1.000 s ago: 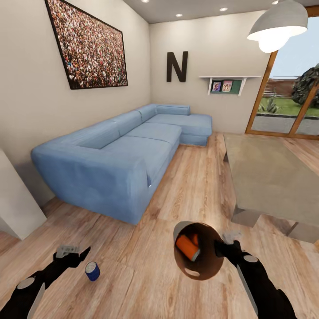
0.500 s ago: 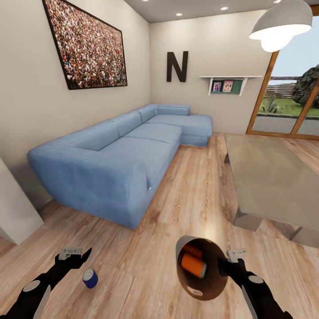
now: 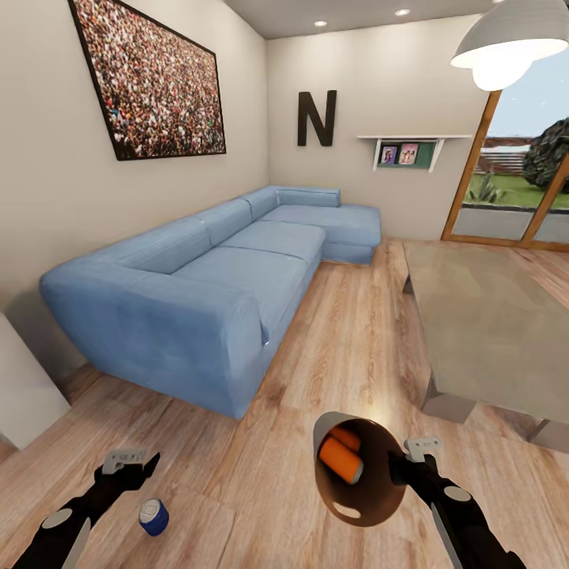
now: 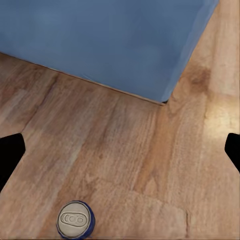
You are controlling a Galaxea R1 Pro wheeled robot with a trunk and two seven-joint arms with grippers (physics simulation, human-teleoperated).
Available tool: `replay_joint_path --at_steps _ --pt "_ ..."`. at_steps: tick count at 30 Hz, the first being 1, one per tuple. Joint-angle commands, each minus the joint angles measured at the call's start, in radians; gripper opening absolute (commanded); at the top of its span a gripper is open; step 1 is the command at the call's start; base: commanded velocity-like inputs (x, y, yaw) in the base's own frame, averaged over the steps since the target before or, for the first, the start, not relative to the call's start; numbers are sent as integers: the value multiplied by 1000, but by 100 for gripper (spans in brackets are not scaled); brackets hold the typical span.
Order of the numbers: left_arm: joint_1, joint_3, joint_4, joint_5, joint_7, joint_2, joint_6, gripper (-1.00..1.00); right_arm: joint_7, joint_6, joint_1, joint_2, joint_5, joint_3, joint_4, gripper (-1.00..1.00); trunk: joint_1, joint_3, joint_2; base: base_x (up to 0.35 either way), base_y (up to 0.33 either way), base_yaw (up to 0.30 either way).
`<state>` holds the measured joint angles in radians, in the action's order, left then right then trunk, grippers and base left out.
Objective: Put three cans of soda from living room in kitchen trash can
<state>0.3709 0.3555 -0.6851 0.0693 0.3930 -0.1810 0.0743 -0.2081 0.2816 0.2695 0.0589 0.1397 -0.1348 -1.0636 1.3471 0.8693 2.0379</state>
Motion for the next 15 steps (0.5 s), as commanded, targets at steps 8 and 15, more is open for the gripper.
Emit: replay_joint_path --at_steps 8,15 --pt "0 -1 4 -1 -94 0 -5 100 -7 1 0 1 -9 0 12 -100 0 0 0 3 0 0" --pt "0 -1 4 0 -95 -1 -6 100 -6 -22 0 -3 -9 -1 13 -100 0 0 0 0 0 0"
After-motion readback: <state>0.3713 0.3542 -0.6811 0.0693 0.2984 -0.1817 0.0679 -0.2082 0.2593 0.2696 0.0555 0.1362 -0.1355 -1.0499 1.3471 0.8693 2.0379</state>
